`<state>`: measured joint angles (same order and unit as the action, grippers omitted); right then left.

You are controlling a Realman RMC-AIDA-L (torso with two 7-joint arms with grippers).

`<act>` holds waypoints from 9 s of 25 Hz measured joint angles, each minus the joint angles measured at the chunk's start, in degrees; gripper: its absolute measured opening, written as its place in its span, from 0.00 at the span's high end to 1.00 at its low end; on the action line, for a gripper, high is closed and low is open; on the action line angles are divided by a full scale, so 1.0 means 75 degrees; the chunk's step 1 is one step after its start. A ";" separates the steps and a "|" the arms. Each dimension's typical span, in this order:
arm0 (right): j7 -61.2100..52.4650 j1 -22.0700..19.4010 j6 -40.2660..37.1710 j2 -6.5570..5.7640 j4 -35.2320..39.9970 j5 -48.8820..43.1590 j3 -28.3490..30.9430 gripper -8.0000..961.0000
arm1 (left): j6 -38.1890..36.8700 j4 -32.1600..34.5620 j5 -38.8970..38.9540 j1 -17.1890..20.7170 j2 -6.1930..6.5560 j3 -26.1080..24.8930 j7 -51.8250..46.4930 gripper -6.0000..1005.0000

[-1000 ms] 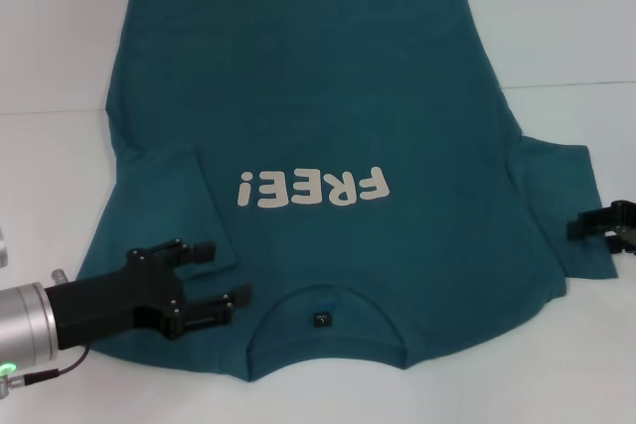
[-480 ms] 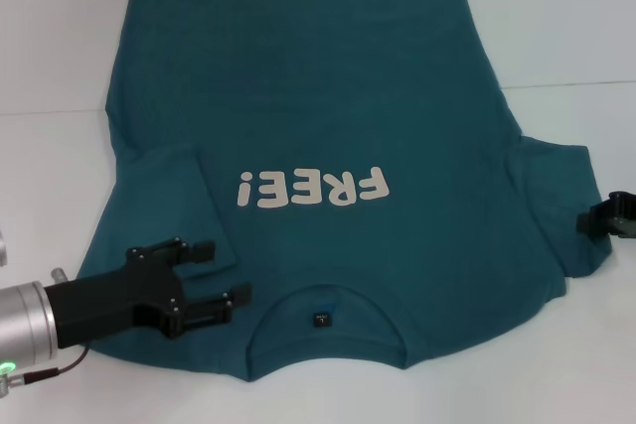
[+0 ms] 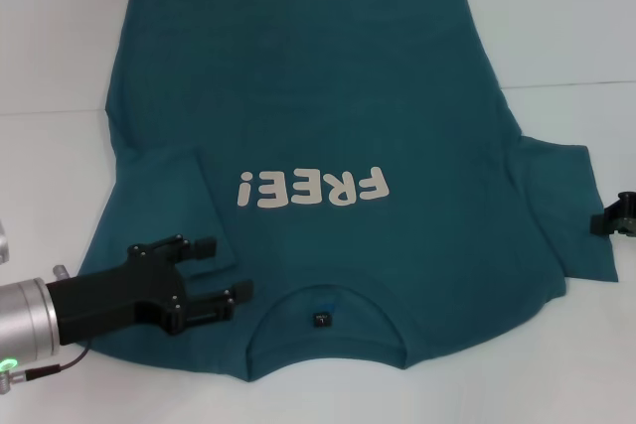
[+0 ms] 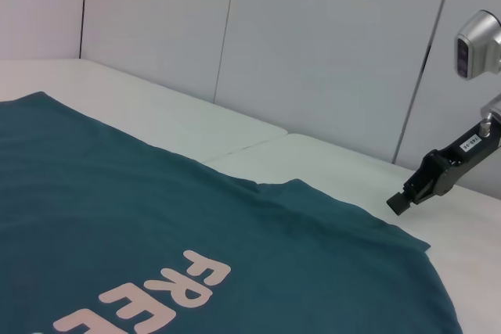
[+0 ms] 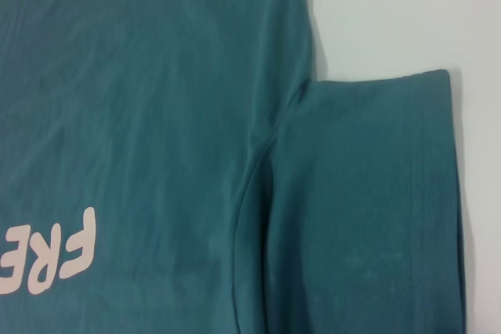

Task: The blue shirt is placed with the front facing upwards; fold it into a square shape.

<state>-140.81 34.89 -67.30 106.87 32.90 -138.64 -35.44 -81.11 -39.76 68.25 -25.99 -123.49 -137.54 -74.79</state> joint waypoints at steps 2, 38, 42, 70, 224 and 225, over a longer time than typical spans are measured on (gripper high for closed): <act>-0.0088 -0.0013 -0.0042 -0.0027 0.0001 -0.0015 0.0014 0.99 | 0.0003 0.0002 -0.0003 -0.0002 0.0000 0.0000 0.0000 0.18; -0.0889 0.0744 0.1119 -0.0417 -0.0381 -0.0960 0.0361 0.15 | -0.0103 -0.0020 -0.0006 -0.0074 -0.0007 0.0012 -0.0001 0.18; -0.0889 0.0761 0.1241 -0.0410 -0.0427 -0.0969 0.0350 0.15 | -0.0188 -0.0020 0.0018 -0.0098 -0.0014 0.0009 0.0000 0.18; -0.1039 0.1073 0.2330 -0.0188 -0.1015 -0.0980 -0.0320 0.15 | -0.0303 0.0005 0.0032 -0.0038 -0.0024 -0.0060 0.0092 0.18; -0.0666 0.0442 0.0333 -0.0224 0.0864 -0.1167 0.0112 0.96 | -0.0291 -0.0067 0.0063 0.0055 -0.0023 -0.0117 0.0174 0.18; -0.0666 0.0459 0.0333 -0.0243 0.0865 -0.1168 0.0118 0.96 | -0.0293 -0.0067 0.0063 0.0055 -0.0020 -0.0117 0.0170 0.18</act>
<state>-145.81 38.33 -64.80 105.05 39.39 -147.40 -34.55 -83.31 -40.26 68.73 -25.58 -123.64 -138.42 -73.52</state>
